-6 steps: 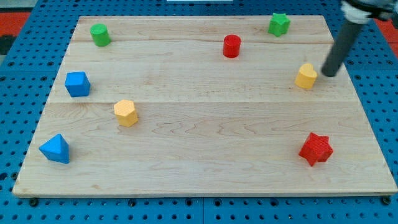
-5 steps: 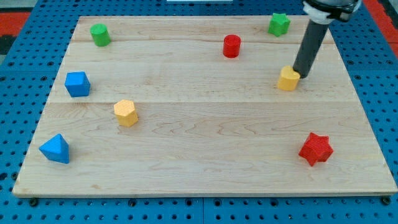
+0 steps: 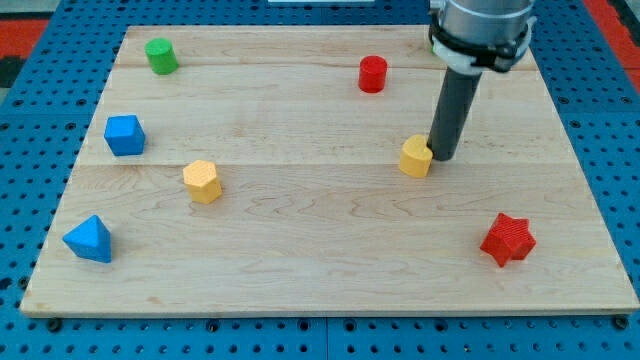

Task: Place the yellow heart parallel right to the yellow hexagon

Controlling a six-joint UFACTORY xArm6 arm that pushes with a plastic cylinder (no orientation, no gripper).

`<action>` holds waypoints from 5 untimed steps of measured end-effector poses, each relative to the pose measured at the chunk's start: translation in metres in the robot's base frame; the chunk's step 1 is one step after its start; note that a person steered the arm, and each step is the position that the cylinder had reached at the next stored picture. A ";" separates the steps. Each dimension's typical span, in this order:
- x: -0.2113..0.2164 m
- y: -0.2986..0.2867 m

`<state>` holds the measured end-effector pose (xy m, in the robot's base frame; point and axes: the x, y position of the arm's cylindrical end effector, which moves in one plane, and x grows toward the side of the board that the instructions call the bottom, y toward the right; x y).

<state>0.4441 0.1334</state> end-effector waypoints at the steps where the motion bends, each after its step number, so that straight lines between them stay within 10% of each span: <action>1: 0.009 0.000; 5: -0.014 -0.055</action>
